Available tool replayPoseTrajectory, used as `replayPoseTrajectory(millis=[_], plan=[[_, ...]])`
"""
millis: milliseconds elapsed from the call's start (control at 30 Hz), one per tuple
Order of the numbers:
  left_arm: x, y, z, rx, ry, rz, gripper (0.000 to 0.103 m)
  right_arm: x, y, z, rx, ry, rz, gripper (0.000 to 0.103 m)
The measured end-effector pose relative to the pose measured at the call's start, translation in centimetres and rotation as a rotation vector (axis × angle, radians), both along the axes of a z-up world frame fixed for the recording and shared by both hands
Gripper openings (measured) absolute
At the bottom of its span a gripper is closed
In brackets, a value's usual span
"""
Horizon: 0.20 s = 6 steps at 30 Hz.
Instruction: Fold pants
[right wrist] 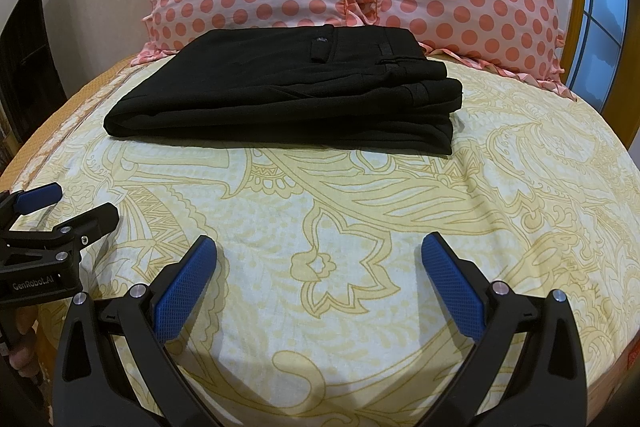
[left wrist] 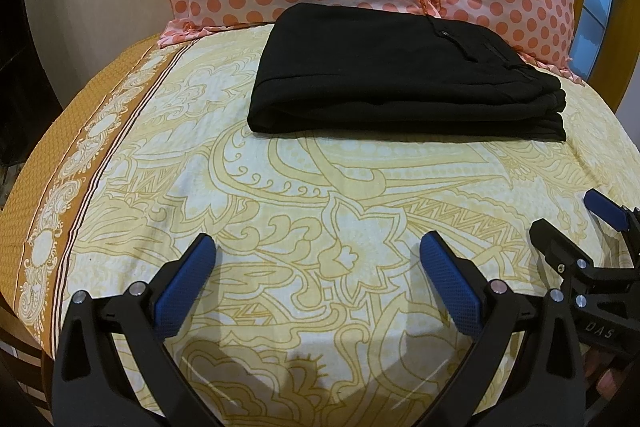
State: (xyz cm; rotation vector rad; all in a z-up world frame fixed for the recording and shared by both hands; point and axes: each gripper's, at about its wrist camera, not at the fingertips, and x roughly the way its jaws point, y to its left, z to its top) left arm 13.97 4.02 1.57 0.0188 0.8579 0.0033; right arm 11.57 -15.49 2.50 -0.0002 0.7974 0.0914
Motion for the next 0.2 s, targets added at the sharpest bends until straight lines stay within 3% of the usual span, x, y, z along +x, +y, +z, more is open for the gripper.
replayPoseTrajectory(millis=[200], plan=[[0.01, 0.08, 0.01, 0.001, -0.006, -0.002, 0.101, -0.04, 0.01, -0.03, 0.000, -0.001, 0.000, 0.102]])
